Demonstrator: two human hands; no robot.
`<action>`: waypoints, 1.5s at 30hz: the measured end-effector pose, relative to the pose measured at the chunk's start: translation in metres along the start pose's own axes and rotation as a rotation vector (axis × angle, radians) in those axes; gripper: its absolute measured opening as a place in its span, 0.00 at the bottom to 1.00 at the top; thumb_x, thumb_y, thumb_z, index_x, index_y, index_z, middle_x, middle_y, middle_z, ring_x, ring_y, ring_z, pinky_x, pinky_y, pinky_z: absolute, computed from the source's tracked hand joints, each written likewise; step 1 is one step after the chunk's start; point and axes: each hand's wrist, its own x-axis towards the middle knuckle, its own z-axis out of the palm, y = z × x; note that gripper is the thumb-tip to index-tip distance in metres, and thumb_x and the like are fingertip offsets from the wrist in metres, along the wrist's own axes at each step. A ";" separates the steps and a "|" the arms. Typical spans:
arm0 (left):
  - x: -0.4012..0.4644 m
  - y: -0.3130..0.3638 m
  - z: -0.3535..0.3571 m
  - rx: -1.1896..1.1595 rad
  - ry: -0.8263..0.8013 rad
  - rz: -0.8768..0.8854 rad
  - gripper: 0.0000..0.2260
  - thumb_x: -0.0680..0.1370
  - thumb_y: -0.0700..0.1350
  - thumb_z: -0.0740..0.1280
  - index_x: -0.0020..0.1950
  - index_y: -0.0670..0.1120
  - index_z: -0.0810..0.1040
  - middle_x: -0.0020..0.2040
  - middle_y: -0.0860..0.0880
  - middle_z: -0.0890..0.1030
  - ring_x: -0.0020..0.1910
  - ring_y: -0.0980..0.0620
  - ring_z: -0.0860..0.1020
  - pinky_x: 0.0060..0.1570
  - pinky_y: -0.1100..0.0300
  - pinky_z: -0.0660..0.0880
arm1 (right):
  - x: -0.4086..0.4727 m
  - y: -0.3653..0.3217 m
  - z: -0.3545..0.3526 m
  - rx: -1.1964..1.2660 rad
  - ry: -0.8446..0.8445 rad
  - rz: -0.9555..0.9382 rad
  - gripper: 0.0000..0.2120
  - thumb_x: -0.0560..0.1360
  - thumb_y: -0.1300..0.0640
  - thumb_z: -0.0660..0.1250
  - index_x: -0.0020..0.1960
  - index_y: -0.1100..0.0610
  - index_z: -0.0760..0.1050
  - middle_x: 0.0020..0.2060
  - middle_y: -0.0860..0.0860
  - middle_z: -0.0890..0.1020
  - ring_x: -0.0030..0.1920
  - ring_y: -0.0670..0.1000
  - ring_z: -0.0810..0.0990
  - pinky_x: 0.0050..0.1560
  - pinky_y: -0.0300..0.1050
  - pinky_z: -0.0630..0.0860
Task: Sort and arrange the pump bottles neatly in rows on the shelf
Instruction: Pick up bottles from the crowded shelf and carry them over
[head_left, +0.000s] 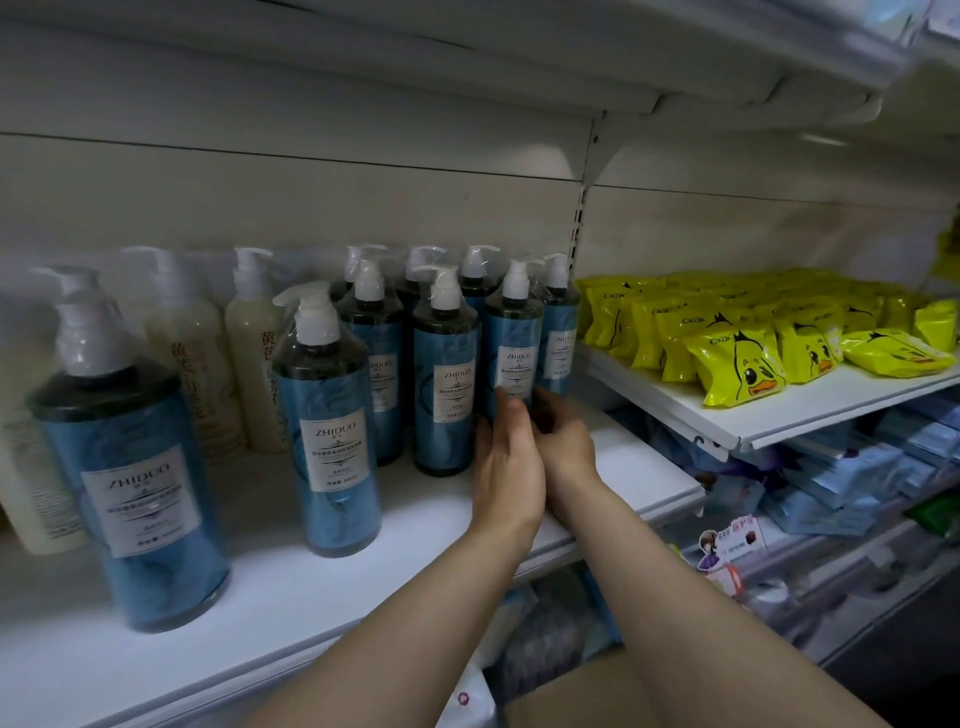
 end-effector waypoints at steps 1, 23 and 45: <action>0.001 0.002 0.000 -0.033 0.001 -0.018 0.30 0.79 0.67 0.49 0.79 0.59 0.60 0.80 0.53 0.60 0.79 0.54 0.56 0.79 0.50 0.53 | 0.000 -0.002 0.000 0.018 -0.001 0.010 0.31 0.68 0.39 0.72 0.69 0.42 0.73 0.60 0.46 0.83 0.61 0.50 0.81 0.65 0.56 0.78; -0.001 0.013 0.014 0.016 0.027 -0.036 0.25 0.84 0.61 0.49 0.80 0.56 0.57 0.82 0.48 0.54 0.80 0.52 0.53 0.77 0.58 0.49 | 0.018 -0.001 -0.016 0.241 0.142 0.054 0.36 0.72 0.39 0.60 0.78 0.42 0.59 0.76 0.50 0.70 0.73 0.54 0.71 0.73 0.59 0.68; 0.014 0.018 0.018 -0.053 0.092 -0.065 0.25 0.85 0.57 0.51 0.81 0.51 0.57 0.81 0.48 0.57 0.80 0.50 0.55 0.78 0.53 0.51 | 0.010 -0.009 -0.018 0.077 0.105 -0.005 0.28 0.80 0.49 0.61 0.79 0.52 0.61 0.75 0.52 0.71 0.72 0.56 0.71 0.74 0.57 0.67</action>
